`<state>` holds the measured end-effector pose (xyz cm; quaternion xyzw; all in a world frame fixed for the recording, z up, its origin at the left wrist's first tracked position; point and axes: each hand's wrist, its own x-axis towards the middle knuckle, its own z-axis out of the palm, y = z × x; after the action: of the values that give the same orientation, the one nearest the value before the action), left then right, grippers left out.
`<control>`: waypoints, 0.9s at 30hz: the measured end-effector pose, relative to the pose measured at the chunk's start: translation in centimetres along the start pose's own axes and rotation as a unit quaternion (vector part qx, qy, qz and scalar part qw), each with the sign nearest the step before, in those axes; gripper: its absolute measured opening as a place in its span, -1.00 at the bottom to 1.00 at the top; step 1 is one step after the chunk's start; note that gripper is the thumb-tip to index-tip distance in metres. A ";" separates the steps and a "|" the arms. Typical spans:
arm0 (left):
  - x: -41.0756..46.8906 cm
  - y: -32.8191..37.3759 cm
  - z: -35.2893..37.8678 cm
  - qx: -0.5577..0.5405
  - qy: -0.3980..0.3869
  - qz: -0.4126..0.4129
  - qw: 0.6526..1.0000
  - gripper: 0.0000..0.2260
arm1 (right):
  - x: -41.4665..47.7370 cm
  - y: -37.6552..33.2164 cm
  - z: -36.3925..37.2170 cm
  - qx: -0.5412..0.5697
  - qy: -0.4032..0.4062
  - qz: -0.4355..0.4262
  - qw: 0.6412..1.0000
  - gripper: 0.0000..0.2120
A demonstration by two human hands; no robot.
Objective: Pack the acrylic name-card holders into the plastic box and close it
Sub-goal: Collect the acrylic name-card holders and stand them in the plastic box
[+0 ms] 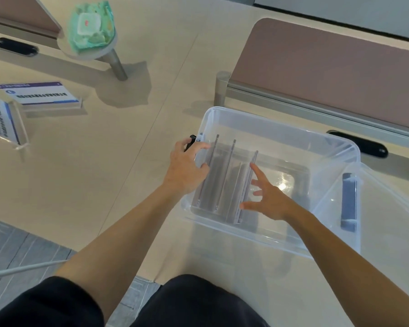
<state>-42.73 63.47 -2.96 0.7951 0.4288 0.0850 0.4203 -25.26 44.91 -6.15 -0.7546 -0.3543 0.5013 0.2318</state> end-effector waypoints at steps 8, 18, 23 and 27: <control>0.1 -0.1 0.1 0.010 0.002 0.002 1.000 -0.58 | 1.4 -1.2 -0.3 -0.038 -0.029 -0.014 0.999 0.14; 0.3 -0.2 0.1 0.019 -0.004 0.002 1.000 -0.57 | 2.0 -1.5 0.0 -0.052 -0.018 -0.016 0.998 0.10; 0.1 -0.1 0.0 0.020 -0.003 0.008 1.000 -0.56 | 1.9 -1.5 -0.1 -0.037 -0.019 -0.019 0.999 0.10; 0.1 -0.1 0.0 0.026 0.000 0.010 1.000 -0.56 | 1.8 -1.4 -0.1 -0.036 -0.023 -0.016 0.999 0.11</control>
<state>-42.73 63.54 -3.03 0.8099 0.4231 0.0775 0.3988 -25.18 47.15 -6.22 -0.7450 -0.3889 0.5020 0.2042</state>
